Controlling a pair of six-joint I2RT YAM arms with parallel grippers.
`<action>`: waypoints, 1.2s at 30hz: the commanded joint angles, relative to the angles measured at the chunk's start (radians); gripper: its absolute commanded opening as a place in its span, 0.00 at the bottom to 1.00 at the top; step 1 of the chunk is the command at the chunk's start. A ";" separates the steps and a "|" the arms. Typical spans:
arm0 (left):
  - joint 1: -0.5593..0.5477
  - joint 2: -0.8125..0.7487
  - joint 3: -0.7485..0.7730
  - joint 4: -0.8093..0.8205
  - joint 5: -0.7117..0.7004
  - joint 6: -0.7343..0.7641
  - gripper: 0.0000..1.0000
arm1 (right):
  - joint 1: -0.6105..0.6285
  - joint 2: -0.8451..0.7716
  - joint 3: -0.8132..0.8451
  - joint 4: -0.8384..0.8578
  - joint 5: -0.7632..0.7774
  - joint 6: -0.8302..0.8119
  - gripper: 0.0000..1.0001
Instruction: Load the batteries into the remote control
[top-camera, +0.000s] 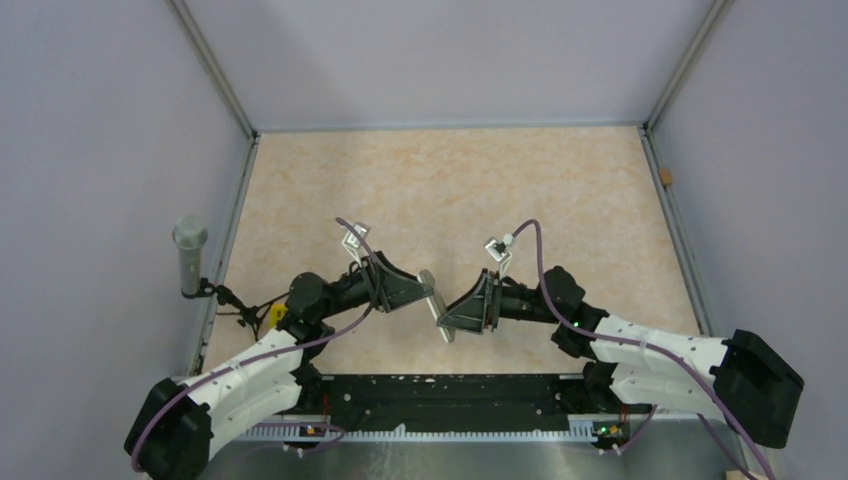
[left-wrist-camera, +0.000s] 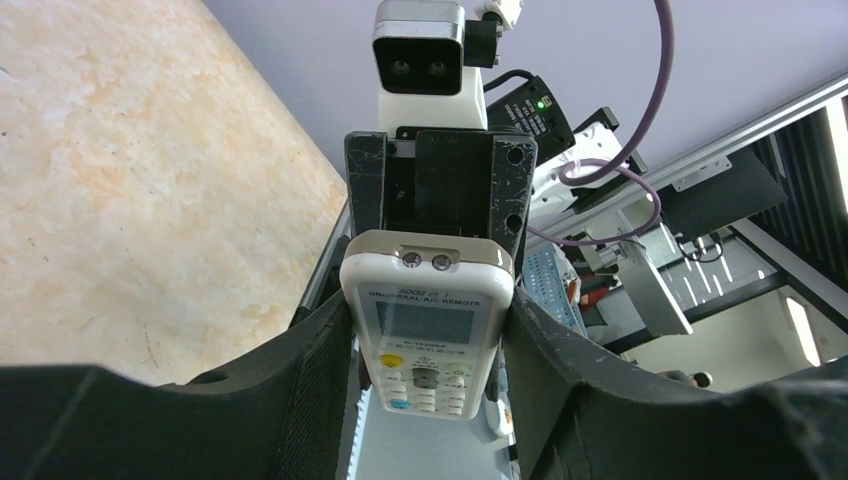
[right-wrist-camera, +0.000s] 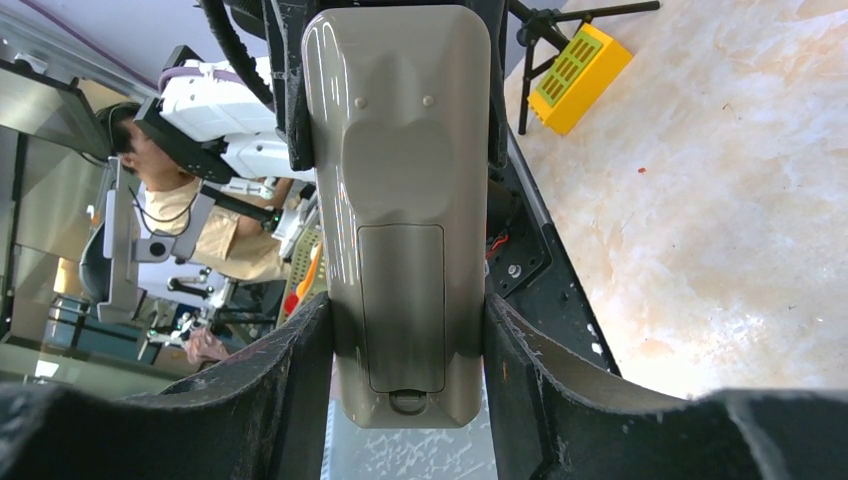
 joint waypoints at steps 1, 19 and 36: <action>-0.001 -0.011 0.043 0.009 0.015 0.018 0.35 | -0.007 0.004 0.016 0.006 0.050 -0.045 0.19; 0.000 0.035 0.234 -0.554 -0.131 0.200 0.00 | -0.007 -0.229 0.187 -0.686 0.334 -0.377 0.83; -0.030 0.517 0.497 -0.942 -0.300 0.267 0.00 | -0.007 -0.267 0.290 -1.160 0.781 -0.460 0.84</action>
